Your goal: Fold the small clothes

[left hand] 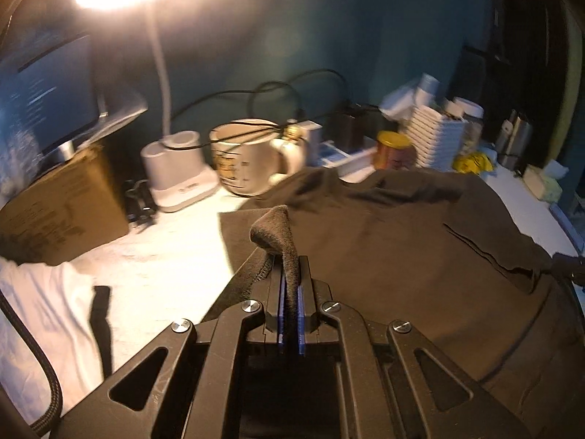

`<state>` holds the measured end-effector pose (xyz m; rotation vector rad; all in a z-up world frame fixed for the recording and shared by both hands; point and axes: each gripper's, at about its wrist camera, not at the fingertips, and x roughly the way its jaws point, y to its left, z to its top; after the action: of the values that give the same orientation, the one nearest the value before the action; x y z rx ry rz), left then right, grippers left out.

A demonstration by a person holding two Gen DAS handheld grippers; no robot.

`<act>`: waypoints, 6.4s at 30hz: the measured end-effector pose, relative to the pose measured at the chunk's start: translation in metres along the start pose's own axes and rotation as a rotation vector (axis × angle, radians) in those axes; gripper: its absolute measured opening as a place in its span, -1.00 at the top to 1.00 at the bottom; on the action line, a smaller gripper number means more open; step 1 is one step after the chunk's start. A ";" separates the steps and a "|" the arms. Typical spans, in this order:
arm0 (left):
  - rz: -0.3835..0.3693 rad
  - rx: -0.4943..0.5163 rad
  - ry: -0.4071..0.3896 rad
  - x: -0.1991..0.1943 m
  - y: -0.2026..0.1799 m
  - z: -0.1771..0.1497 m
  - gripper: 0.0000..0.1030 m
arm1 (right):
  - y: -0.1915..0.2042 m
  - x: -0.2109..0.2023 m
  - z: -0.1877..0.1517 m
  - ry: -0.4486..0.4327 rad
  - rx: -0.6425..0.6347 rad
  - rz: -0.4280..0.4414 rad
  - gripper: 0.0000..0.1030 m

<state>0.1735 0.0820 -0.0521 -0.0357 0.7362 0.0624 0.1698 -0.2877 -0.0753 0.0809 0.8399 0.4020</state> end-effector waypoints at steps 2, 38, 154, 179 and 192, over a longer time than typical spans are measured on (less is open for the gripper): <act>-0.013 0.016 0.022 0.008 -0.011 0.001 0.93 | -0.007 0.000 -0.001 -0.002 0.008 0.001 -0.14; -0.080 -0.069 0.158 0.001 0.022 -0.029 -0.21 | -0.020 -0.014 -0.015 -0.012 0.034 -0.015 -0.14; -0.239 0.189 0.003 -0.111 -0.115 -0.099 -0.43 | -0.030 -0.099 -0.084 -0.082 0.025 -0.099 -0.14; 0.025 0.112 0.085 -0.146 -0.058 -0.171 -0.34 | -0.029 -0.100 -0.130 -0.056 -0.150 -0.113 0.12; -0.007 0.040 0.158 -0.116 -0.038 -0.186 0.23 | -0.023 -0.086 -0.135 -0.006 -0.154 -0.133 0.37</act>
<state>-0.0343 0.0292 -0.1115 -0.0044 0.8949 0.0388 0.0267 -0.3533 -0.1100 -0.1164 0.8009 0.3396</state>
